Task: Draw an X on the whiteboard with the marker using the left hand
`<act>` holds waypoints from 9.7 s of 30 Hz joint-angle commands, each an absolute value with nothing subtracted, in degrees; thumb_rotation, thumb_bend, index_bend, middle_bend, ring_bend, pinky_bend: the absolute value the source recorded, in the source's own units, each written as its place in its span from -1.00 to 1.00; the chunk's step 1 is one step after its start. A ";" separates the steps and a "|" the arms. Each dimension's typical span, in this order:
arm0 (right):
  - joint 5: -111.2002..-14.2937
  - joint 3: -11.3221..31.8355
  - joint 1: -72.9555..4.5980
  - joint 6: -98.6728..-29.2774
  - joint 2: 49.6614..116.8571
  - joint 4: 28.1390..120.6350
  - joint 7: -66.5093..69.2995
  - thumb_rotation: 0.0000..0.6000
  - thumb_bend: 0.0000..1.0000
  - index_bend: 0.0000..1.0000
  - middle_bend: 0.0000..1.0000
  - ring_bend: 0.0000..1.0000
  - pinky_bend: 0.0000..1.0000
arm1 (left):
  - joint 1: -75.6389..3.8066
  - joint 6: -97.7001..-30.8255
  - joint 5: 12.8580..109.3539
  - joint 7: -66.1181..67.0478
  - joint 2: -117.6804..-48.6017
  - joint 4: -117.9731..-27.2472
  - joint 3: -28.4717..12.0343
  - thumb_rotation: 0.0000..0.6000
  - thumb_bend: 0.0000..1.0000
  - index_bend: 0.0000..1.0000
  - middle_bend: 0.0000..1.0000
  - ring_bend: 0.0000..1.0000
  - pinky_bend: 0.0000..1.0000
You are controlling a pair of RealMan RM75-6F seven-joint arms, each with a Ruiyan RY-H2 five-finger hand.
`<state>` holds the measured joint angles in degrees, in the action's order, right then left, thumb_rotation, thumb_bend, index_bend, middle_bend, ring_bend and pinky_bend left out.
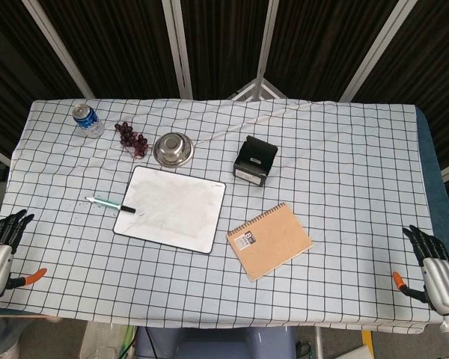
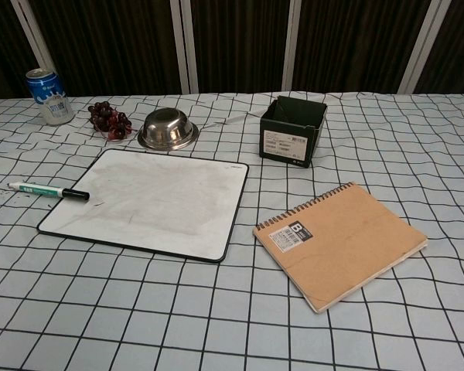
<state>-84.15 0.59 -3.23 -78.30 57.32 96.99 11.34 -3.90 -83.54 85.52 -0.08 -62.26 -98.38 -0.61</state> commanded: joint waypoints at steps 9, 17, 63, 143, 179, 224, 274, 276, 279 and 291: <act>-84.38 0.85 -2.97 -79.30 57.74 96.51 11.18 1.00 -0.30 -1.00 -1.00 -1.00 -1.00 | -3.99 -83.26 85.42 0.39 -62.17 -98.42 -0.52 1.00 -0.86 -0.99 -1.00 -1.00 -1.00; -84.66 1.58 -2.67 -81.15 58.64 95.90 10.84 1.00 -0.30 -1.00 -1.00 -1.00 -1.00 | -4.27 -82.62 85.02 0.69 -62.31 -98.31 -0.58 1.00 -0.82 -1.00 -1.00 -1.00 -1.00; -83.23 2.18 -2.45 -80.32 57.93 95.26 16.14 1.00 -0.30 -1.00 -1.00 -1.00 -1.00 | -35.77 -47.55 67.55 18.44 -89.83 -57.53 -10.36 1.00 -0.26 -0.14 -0.81 -1.00 -1.00; -81.96 2.24 -2.65 -78.27 56.64 96.17 19.47 1.00 -0.30 -1.00 -1.00 -1.00 -1.00 | -43.83 -42.49 65.30 -28.65 -105.14 -66.12 -23.08 1.00 0.06 0.44 -0.50 -0.92 -0.85; -81.59 2.20 -3.07 -77.16 56.72 96.64 18.28 1.00 -0.30 -1.00 -1.00 -1.00 -1.00 | -45.32 -41.14 67.89 -35.61 -102.79 -51.63 -22.90 1.00 0.06 0.44 -0.50 -0.92 -0.85; -82.09 1.82 -3.27 -76.38 56.05 96.82 20.07 1.00 -0.30 -1.00 -1.00 -1.00 -1.00 | -49.21 -39.75 60.88 -31.35 -109.36 -54.47 -24.25 1.00 0.05 0.45 -0.49 -0.92 -0.85; -82.47 1.84 -3.30 -76.74 56.10 96.91 20.33 1.00 -0.30 -1.00 -1.00 -1.00 -1.00 | -44.36 -43.55 56.85 -25.81 -100.42 -70.94 -24.49 1.00 0.05 0.45 -0.49 -0.92 -0.85; -82.41 1.83 -3.31 -76.63 56.03 96.87 20.53 1.00 -0.30 -1.00 -1.00 -1.00 -1.00 | -45.04 -43.36 56.50 -25.28 -101.65 -69.60 -24.34 1.00 0.05 0.45 -0.49 -0.92 -0.85; -82.34 1.82 -3.35 -76.47 55.97 96.85 20.72 1.00 -0.30 -1.00 -1.00 -1.00 -1.00 | -45.61 -43.15 56.21 -25.00 -102.74 -68.31 -24.30 1.00 0.05 0.45 -0.49 -0.92 -0.85; -82.20 1.78 -3.52 -75.96 55.72 96.95 21.27 1.00 -0.30 -1.00 -1.00 -1.00 -1.00 | -47.26 -42.09 55.86 -25.04 -106.49 -62.14 -24.09 1.00 0.05 0.45 -0.48 -0.92 -0.85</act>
